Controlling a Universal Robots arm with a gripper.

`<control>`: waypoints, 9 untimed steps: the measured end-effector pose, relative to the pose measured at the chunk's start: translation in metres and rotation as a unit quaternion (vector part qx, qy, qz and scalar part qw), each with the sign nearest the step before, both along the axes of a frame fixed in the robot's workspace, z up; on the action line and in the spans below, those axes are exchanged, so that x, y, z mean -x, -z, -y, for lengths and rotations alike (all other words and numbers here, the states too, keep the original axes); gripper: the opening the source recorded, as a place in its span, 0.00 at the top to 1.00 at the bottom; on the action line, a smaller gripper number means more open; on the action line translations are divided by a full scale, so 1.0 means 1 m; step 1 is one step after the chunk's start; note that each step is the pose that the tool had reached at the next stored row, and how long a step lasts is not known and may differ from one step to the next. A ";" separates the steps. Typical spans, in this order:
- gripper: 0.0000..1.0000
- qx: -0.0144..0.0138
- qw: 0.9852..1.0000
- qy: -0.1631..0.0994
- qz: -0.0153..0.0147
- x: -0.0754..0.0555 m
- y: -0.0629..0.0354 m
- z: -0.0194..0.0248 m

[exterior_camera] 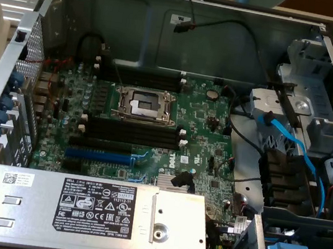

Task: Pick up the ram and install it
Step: 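Pick up the ram and move it above insertion slot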

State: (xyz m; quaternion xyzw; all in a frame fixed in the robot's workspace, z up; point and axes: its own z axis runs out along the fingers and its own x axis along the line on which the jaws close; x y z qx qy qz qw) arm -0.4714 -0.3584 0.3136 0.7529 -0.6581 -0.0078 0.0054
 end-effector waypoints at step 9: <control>0.88 0.000 1.000 0.000 0.000 0.001 -0.0456 0.0017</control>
